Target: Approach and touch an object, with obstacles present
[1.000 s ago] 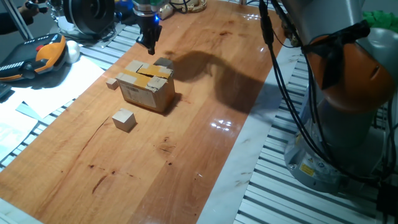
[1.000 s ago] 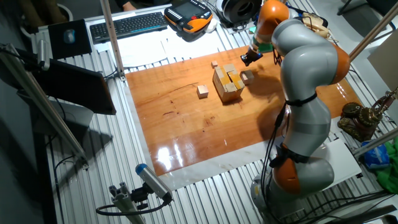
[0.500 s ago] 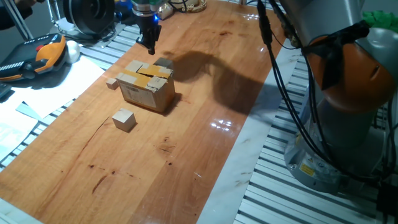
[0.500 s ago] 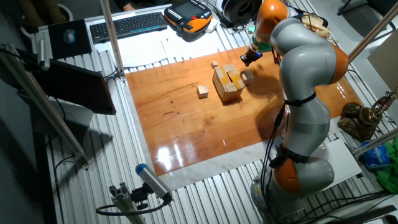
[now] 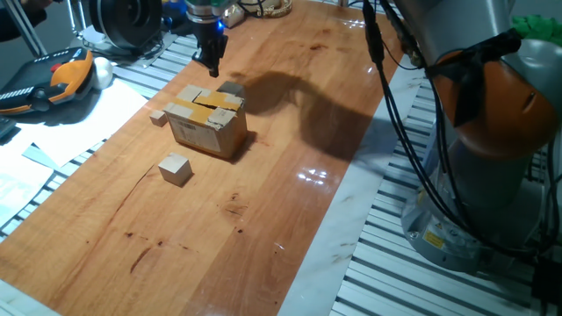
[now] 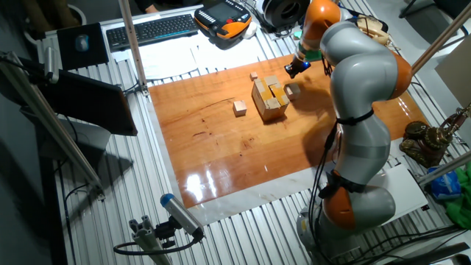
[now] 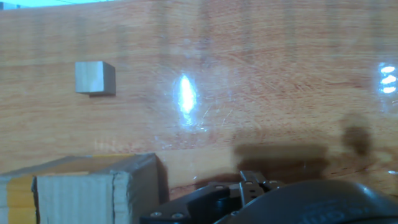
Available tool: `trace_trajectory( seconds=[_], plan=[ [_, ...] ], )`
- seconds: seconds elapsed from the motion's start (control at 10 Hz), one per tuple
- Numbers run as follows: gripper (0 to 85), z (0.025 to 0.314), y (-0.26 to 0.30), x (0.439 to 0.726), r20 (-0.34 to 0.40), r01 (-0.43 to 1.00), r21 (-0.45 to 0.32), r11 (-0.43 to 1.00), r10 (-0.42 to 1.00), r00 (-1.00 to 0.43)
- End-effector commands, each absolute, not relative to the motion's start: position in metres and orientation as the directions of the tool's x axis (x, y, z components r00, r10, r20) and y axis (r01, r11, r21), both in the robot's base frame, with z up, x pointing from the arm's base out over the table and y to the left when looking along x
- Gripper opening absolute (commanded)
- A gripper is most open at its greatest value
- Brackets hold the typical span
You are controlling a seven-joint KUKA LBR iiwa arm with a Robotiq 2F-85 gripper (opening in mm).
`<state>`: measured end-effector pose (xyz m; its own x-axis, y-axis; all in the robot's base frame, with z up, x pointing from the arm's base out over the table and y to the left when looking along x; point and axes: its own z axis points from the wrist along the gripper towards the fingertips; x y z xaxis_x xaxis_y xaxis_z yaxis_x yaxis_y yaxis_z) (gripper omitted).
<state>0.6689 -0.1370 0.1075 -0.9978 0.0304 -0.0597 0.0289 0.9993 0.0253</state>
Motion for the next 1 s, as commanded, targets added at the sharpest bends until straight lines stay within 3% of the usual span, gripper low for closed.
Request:
trace_trajectory(
  seconds=[0.0, 0.9],
  plan=[
    [0.0, 0.107, -0.137, 0.669, -0.059, 0.035, 0.025, 0.999, 0.036, -0.998],
    [0.0, 0.083, -0.137, 0.683, -0.106, 0.016, 0.007, 1.0, 0.017, -0.994]
  ],
)
